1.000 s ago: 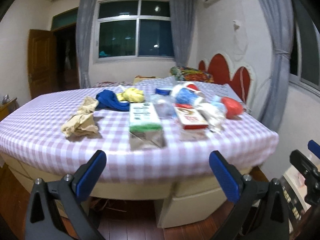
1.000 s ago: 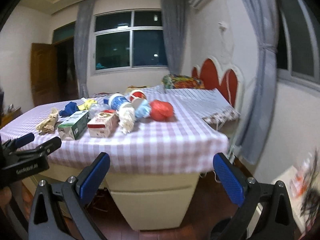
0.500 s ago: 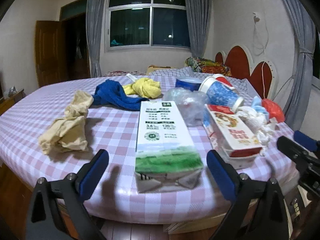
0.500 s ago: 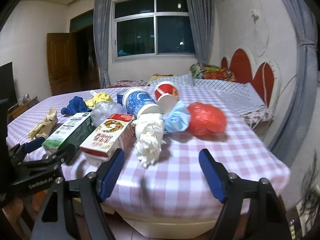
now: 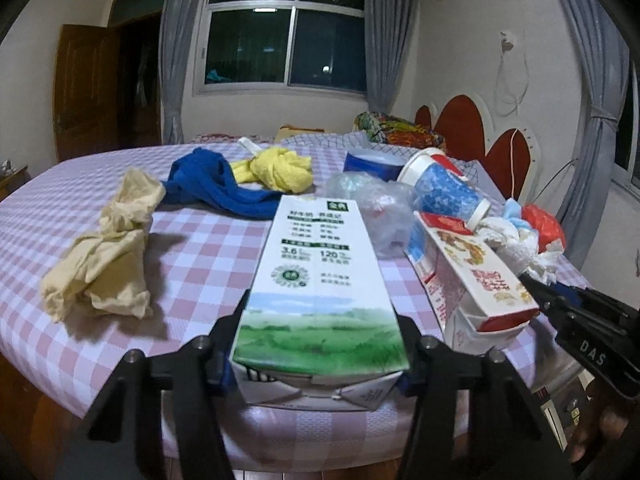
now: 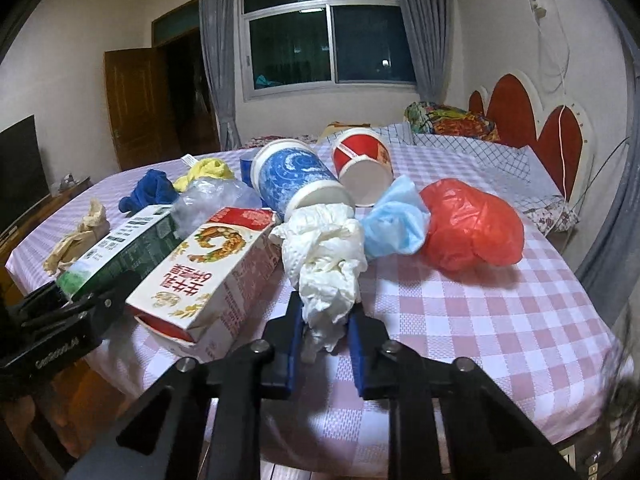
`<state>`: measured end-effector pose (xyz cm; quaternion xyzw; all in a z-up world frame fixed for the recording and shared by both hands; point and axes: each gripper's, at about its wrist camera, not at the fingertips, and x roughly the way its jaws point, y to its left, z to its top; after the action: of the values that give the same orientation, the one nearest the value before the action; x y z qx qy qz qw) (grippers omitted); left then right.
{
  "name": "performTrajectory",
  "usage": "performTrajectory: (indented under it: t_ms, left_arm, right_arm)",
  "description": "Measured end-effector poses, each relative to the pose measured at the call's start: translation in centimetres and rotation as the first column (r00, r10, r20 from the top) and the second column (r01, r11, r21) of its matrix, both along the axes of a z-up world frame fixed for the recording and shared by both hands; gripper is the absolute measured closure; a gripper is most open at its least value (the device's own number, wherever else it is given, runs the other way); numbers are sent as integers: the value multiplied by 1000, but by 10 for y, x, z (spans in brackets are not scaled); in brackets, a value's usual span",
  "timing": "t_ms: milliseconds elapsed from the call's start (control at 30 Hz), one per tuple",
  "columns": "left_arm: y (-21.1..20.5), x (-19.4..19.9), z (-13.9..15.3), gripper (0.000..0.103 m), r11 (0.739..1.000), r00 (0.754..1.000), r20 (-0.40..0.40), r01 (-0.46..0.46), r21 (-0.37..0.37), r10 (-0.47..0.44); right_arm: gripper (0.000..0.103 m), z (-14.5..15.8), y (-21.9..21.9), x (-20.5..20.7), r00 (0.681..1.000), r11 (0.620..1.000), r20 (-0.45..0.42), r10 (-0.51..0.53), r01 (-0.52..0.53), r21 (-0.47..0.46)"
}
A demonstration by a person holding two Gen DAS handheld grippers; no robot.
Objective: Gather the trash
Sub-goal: 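Grasp the green milk carton with the left tool while the right tool grasps white tissue, then carry carton and tissue to the black bin and release both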
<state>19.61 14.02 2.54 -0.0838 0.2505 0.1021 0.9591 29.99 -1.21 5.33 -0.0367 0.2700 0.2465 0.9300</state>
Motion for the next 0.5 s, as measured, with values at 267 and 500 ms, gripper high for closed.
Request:
performTrajectory:
  t_ms: [267,500]
  left_arm:
    - [-6,-21,18,46,1000,996,88,7,23,-9]
    - [-44,-48,28,46,993,986,135,84,79,-94]
  right_arm:
    - [84,21,-20,-29,998,1000,64,0,-1,26]
    - [84,39,-64,-72,990,997,126,-62,57,47]
